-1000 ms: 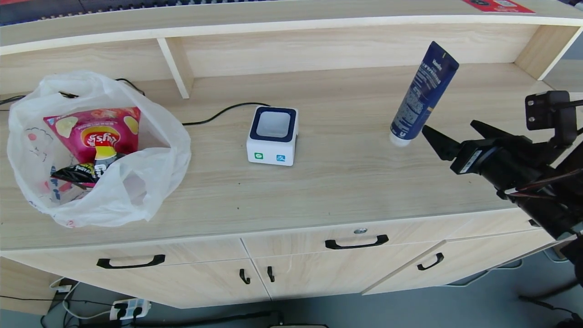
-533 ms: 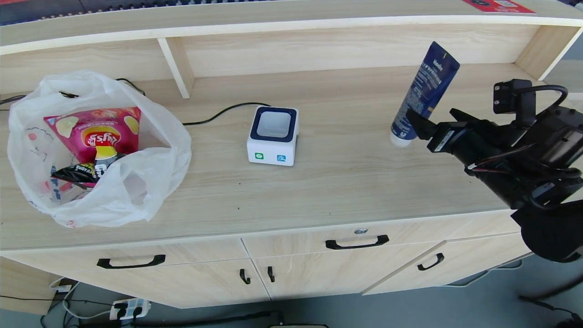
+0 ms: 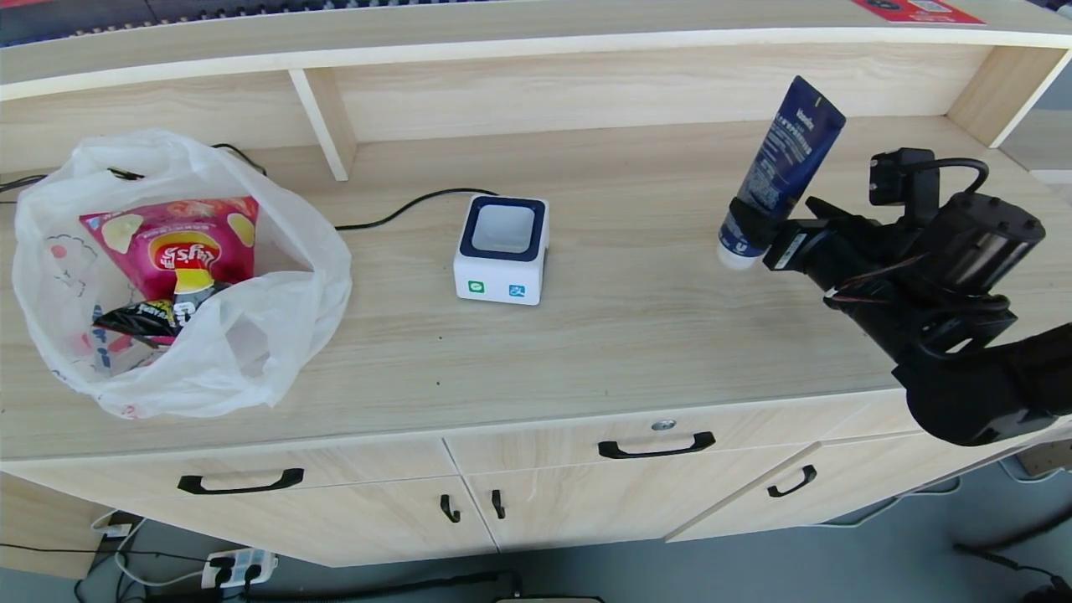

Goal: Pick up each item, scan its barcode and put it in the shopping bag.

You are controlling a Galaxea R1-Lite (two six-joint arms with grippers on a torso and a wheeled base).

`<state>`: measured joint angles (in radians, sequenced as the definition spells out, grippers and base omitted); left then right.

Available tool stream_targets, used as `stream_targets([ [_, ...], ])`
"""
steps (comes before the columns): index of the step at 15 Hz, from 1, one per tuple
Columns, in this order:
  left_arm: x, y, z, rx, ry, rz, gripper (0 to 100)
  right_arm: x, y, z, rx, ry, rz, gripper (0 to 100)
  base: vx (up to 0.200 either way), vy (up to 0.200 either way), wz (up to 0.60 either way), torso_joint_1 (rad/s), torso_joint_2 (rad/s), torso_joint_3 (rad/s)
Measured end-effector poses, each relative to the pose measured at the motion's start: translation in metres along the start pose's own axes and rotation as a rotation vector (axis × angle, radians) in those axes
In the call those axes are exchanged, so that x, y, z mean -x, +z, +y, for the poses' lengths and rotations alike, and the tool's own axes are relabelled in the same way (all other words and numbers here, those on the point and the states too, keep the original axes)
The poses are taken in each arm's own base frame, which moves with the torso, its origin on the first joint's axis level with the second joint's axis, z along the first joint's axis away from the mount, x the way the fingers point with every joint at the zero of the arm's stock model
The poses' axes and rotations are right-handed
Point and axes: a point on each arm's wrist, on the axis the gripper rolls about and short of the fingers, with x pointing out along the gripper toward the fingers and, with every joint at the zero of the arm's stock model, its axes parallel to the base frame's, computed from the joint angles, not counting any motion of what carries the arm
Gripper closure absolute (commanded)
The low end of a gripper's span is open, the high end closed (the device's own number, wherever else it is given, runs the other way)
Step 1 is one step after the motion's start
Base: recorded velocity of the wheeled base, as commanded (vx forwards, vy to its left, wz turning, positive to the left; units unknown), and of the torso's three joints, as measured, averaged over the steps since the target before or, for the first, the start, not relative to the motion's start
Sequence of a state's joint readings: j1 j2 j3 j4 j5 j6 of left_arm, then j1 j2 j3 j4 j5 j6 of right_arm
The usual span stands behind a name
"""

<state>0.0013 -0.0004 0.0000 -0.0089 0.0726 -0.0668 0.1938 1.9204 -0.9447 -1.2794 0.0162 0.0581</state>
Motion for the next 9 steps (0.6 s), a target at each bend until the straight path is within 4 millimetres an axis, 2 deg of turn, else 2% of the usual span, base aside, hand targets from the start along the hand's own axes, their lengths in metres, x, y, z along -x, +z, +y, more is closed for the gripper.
stream_targets([
  [8, 0.000, 0.000, 0.000, 0.000, 0.000, -0.001, 0, -0.025, -0.003, -0.001, -0.002, 0.012, -0.046, 0, 0.000, 0.000, 0.00, 0.000, 0.00, 0.000],
  [9, 0.000, 0.000, 0.000, 0.000, 0.000, -0.001, 0, -0.026, -0.004, -0.001, -0.002, 0.011, -0.045, 100, 0.000, 0.000, 0.00, 0.000, 0.00, 0.000],
])
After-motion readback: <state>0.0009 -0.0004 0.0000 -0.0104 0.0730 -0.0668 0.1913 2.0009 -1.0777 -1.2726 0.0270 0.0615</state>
